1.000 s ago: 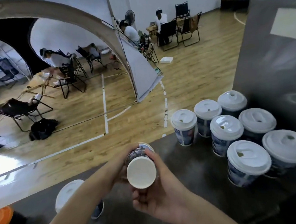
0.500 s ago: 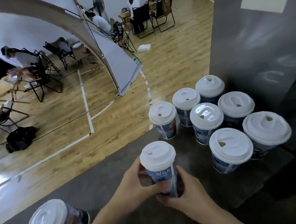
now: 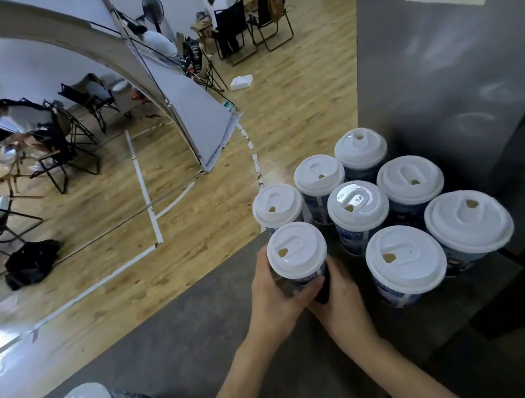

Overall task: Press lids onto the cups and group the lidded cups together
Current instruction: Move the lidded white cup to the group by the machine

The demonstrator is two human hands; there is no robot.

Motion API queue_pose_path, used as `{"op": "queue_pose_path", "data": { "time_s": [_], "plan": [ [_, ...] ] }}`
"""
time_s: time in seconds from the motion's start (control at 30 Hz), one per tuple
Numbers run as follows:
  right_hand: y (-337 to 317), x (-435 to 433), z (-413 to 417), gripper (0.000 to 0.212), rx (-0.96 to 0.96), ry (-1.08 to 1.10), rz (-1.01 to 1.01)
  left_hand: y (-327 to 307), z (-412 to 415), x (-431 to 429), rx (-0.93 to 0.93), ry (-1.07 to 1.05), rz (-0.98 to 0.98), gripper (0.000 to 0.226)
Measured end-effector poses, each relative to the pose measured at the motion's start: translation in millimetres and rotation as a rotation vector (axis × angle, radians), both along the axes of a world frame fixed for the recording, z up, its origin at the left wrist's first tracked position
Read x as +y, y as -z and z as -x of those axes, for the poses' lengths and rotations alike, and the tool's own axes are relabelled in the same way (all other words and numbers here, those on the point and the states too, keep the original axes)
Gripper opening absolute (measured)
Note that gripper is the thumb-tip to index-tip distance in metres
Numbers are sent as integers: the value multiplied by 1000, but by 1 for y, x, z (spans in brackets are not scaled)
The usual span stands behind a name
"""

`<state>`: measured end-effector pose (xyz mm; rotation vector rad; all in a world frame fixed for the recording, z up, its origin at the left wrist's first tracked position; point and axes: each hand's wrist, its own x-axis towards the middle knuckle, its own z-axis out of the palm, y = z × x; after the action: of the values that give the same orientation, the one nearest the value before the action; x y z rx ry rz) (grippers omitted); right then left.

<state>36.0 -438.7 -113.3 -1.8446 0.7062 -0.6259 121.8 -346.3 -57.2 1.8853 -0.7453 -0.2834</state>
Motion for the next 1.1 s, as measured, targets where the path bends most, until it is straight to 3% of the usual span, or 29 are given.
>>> {"op": "queue_pose_path", "data": {
  "time_s": [0.27, 0.57, 0.8, 1.1],
  "plan": [
    [5, 16, 16, 83, 37, 54, -92, 12, 1, -8, 3, -22, 18, 87],
    [7, 27, 47, 57, -47, 82, -38, 29, 12, -2, 79, 0, -3, 79],
    [5, 40, 51, 38, -61, -26, 87, 51, 21, 57, 127, -114, 12, 50],
    [1, 77, 35, 43, -50, -270, 117, 58, 79, 162, 1, -362, -62, 37]
  ]
}}
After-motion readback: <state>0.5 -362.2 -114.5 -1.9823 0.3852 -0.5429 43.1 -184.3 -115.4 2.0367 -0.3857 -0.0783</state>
